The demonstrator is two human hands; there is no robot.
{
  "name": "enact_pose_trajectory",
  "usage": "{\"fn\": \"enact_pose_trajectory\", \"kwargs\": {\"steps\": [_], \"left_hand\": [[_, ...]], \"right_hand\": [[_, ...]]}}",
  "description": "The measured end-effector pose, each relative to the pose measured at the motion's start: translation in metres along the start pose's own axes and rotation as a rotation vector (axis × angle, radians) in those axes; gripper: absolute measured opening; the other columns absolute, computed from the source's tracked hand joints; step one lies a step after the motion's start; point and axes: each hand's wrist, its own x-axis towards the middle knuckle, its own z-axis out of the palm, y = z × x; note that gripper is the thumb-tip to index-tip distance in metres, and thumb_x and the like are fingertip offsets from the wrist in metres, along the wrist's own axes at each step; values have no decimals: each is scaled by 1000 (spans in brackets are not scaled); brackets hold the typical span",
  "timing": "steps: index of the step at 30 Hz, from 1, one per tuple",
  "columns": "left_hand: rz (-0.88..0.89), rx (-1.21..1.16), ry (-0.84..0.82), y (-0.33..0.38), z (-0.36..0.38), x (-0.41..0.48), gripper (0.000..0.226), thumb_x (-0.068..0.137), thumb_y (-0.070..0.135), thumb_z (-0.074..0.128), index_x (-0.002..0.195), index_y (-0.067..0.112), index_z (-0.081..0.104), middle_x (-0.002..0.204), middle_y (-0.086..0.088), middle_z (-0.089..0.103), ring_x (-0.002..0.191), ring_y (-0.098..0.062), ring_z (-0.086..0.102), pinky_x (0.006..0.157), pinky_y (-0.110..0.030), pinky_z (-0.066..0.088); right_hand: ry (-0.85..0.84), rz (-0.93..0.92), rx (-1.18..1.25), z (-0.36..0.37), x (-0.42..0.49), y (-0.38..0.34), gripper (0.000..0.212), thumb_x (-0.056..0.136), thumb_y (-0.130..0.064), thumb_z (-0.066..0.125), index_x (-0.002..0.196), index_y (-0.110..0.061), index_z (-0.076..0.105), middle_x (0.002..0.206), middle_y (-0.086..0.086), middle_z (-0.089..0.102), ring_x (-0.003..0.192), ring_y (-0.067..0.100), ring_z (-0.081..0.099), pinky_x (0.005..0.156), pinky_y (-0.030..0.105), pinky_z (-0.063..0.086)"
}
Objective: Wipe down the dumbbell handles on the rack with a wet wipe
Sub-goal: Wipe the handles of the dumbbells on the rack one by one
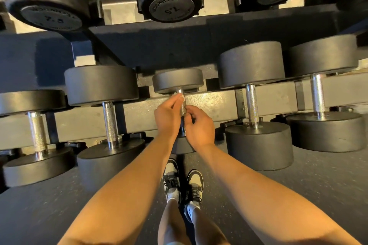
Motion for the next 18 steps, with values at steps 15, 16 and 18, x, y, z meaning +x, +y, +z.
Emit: {"fn": "enact_pose_trajectory", "kwargs": {"steps": [15,16,18], "left_hand": [[-50,-1,51,-3,9,3,24,98,17,64,120,16,74,115,7,74,91,14,61,81,1,43],[-60,15,52,-5,10,4,24,98,18,65,121,16,74,117,6,73,92,12,60,81,2,43],[-69,90,30,-8,8,2,24,98,21,65,120,19,74,115,8,74,91,9,61,80,2,43]], "right_hand": [[14,-10,1,-2,2,2,32,100,-22,48,127,-26,64,116,-7,68,102,12,62,92,36,54],[9,-5,4,-3,2,2,32,100,-22,48,127,-25,64,116,-6,68,103,12,62,93,36,54],[6,11,33,-4,3,3,32,99,-22,48,126,-25,64,112,-5,69,100,13,63,92,36,55]]}}
